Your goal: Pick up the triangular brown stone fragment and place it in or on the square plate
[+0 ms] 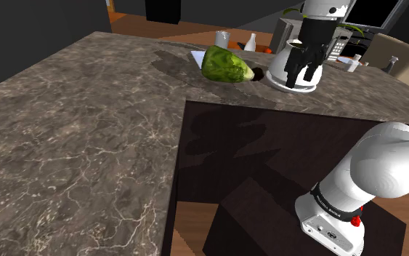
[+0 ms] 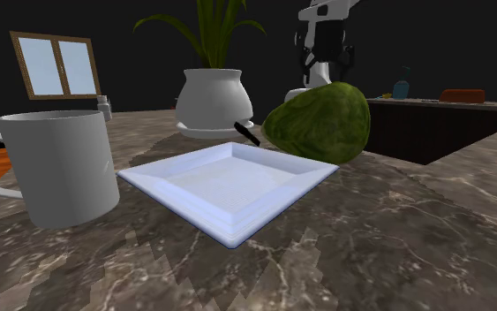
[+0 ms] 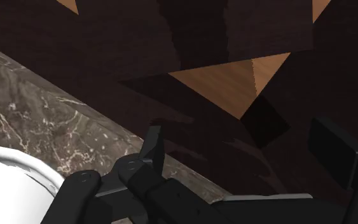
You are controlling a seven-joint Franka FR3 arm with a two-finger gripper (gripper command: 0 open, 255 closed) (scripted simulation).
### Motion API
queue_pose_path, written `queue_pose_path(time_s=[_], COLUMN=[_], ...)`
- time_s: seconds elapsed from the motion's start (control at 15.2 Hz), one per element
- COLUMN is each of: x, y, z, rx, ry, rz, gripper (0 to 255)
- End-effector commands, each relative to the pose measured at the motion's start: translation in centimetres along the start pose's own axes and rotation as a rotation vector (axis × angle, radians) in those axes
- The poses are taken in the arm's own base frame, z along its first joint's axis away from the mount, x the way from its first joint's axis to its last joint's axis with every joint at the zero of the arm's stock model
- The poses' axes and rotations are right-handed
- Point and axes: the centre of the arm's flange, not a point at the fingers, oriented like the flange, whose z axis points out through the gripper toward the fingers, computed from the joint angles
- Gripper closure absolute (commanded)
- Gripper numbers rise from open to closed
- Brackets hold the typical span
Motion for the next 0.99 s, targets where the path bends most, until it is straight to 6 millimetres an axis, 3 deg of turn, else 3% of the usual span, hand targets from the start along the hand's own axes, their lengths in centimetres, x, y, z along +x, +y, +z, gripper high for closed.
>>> queue_pose_path(time_s=[0.0,0.92], x=[0.0,10.9], y=[0.0,7.1], z=[0.0,5.2], rx=[0.000,-0.244], ry=[0.000,0.205], rz=[0.000,-0.307], gripper=[0,0])
